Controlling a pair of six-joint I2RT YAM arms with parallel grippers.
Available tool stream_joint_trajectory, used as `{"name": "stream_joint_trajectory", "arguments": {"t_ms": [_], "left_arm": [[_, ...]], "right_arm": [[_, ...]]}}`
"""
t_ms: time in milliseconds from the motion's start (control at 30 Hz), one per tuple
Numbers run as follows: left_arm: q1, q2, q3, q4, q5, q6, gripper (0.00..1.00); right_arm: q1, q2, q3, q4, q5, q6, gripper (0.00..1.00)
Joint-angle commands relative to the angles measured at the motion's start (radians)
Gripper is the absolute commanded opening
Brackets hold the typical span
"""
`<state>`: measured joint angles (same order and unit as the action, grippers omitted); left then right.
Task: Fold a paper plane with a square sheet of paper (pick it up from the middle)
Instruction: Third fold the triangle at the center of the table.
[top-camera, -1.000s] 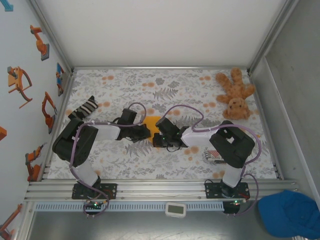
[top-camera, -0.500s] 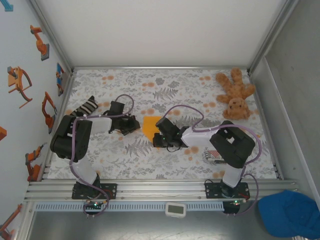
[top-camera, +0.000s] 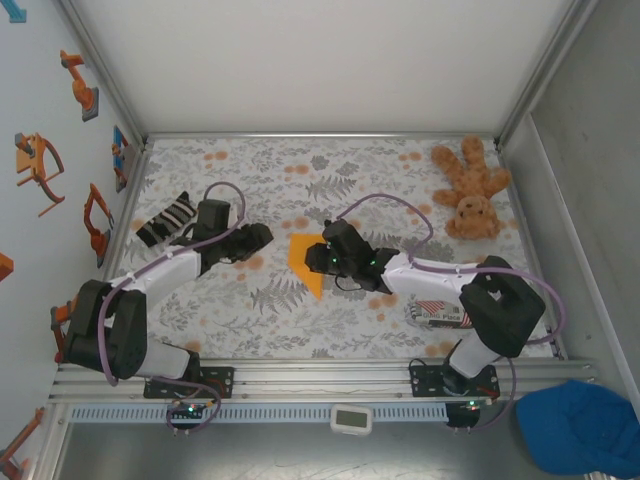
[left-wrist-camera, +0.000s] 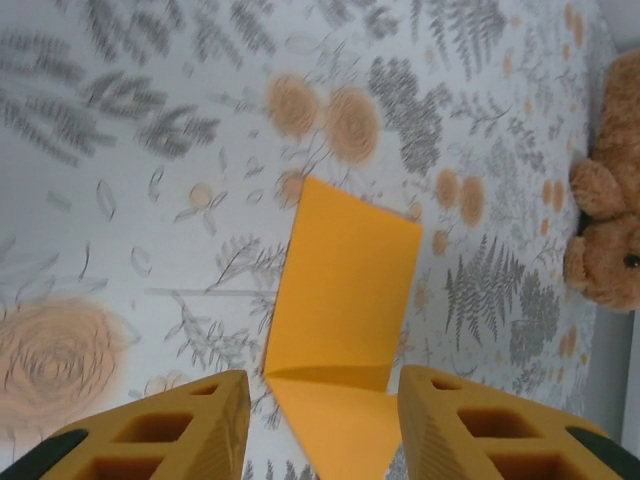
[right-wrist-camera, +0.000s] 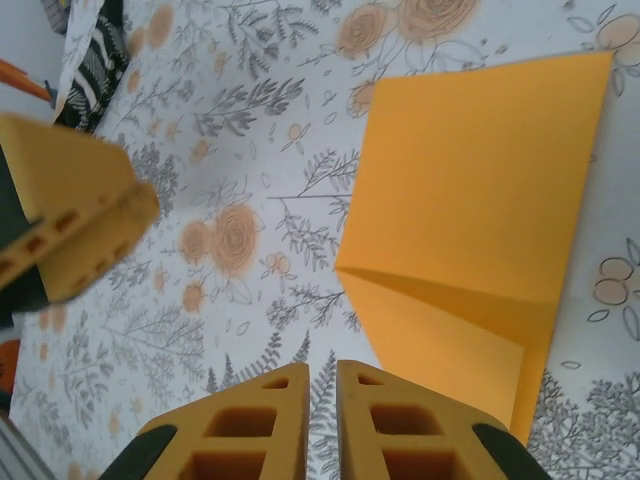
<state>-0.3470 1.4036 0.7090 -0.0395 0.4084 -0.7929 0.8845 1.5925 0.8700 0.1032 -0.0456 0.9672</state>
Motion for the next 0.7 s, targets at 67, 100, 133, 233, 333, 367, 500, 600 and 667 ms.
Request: {"name": "stream_joint_trajectory", "arguments": {"t_ms": [67, 100, 133, 233, 333, 367, 500, 600, 667], "left_arm": [[-0.008, 0.012, -0.042, 0.035, 0.089, -0.081, 0.51], [-0.013, 0.019, -0.043, 0.041, 0.096, -0.088, 0.52], [-0.018, 0.027, -0.045, 0.047, 0.098, -0.094, 0.53], [-0.038, 0.057, -0.043, 0.072, 0.105, -0.107, 0.54], [-0.064, 0.098, -0.031, 0.082, 0.109, -0.117, 0.54], [-0.072, 0.113, -0.026, 0.089, 0.109, -0.122, 0.54], [-0.092, 0.161, -0.014, 0.114, 0.122, -0.134, 0.54], [-0.099, 0.191, -0.004, 0.129, 0.136, -0.137, 0.52], [-0.1, 0.204, 0.001, 0.135, 0.144, -0.139, 0.49]], "right_arm": [[-0.008, 0.055, -0.043, 0.062, 0.04, 0.074, 0.2], [-0.009, 0.067, -0.041, 0.071, 0.032, 0.081, 0.21], [-0.012, 0.078, -0.034, 0.07, 0.026, 0.082, 0.21], [-0.013, 0.107, -0.015, 0.036, 0.029, 0.082, 0.22], [-0.02, 0.132, -0.009, 0.003, 0.031, 0.09, 0.22], [-0.023, 0.138, -0.009, 0.0, 0.03, 0.092, 0.22], [-0.033, 0.157, -0.01, -0.015, 0.031, 0.092, 0.22], [-0.038, 0.173, -0.007, -0.019, 0.017, 0.09, 0.22], [-0.039, 0.183, -0.006, -0.019, 0.011, 0.089, 0.22]]}}
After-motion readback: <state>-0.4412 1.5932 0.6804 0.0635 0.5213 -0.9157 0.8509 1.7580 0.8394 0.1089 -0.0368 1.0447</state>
